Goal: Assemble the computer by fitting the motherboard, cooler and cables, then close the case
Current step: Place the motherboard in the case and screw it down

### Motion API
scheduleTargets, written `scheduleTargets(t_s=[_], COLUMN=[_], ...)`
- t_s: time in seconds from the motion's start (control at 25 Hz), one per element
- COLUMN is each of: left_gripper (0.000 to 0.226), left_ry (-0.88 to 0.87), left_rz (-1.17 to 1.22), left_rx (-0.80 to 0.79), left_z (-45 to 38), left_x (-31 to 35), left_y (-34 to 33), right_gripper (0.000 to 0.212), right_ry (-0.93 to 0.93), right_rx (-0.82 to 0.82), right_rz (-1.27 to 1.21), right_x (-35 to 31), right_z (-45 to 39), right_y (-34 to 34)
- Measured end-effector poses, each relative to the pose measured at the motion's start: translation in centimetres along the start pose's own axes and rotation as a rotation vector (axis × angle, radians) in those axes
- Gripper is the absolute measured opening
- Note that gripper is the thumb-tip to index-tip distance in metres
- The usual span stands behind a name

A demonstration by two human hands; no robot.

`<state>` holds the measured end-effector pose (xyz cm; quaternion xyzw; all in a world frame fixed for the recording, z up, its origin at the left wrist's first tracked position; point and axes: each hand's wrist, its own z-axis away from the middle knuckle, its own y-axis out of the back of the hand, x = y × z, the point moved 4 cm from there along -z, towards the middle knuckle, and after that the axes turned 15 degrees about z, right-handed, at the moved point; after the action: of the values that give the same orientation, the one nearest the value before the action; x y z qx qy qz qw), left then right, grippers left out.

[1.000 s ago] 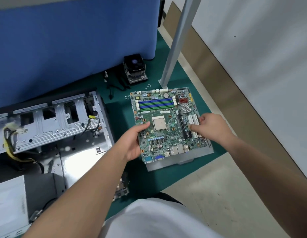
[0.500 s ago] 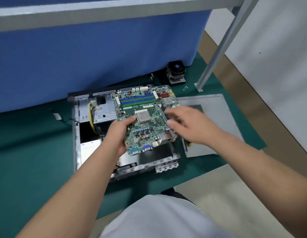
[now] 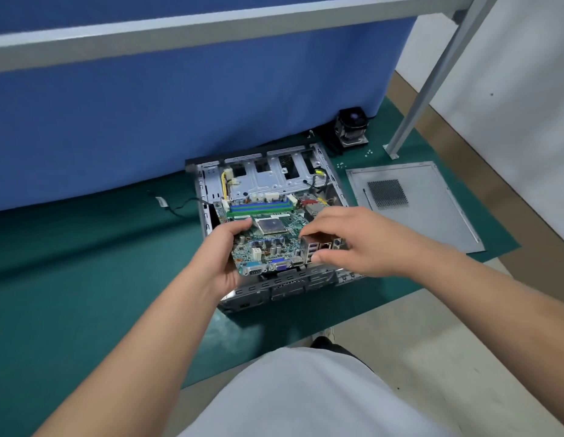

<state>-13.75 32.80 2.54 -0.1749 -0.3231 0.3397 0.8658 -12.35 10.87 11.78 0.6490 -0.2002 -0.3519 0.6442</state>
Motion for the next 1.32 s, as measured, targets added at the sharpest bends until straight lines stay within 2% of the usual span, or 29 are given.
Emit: scheduleTargets(t_s=[0.2,0.32,0.4,0.56,0.68,0.8,0.92,1.0,1.08,1.16,1.32], left_gripper=[0.024,0.032,0.036,0.040,0.041,0.041,0.031,0.035,0.045,0.051,0.054], left_ry=[0.080,0.123,0.128,0.143,0.099,-0.137,-0.621,-0.855,-0.856,-0.794,-0.901], left_rz=[0.003,0.054,0.055,0.056,-0.055,-0.413,-0.943,-1.220,-1.559,-1.793,-1.825], left_rx=[-0.012,-0.008,-0.006,-0.008,0.027,0.105,0.160,0.109,0.082,0.125,0.202], left_z=[0.6,-0.7,-2.0,-4.4,-5.3,-5.9,-6.6,-8.0,-10.4,-12.4,-13.4], left_x=[-0.3,-1.2,-1.7,-2.5,-1.8,1.2,5.0,6.2,6.2,5.6,4.6], left_y=[0.4,0.1,-0.2,-0.3,0.6,1.9,2.0,1.4,1.6,2.6,3.8], right_gripper=[0.036,0.043,0.046,0.037,0.039,0.040,0.040,0.041,0.041,0.037,0.043], right_ry=[-0.071,-0.125,-0.145,-0.148,-0.187,-0.192,-0.168,-0.166,-0.163,-0.139,-0.108], right_rx=[-0.077,-0.139,-0.184,-0.223,-0.223,-0.244,-0.279,-0.306,-0.320,-0.323,-0.314], right_rz=[-0.075,-0.048,-0.031,-0.035,-0.040,-0.029,-0.014,0.006,0.036,0.072,0.124], right_x=[0.1,0.8,1.6,3.2,4.4,5.2,5.3,5.4,5.6,5.8,6.1], right_z=[0.7,0.3,-0.2,-1.0,-1.9,-3.0,-4.3,-5.0,-5.6,-6.2,-6.9], right_y=[0.2,-1.1,-1.9,-3.3,-4.5,-5.8,-7.1,-7.9,-8.5,-9.1,-10.2])
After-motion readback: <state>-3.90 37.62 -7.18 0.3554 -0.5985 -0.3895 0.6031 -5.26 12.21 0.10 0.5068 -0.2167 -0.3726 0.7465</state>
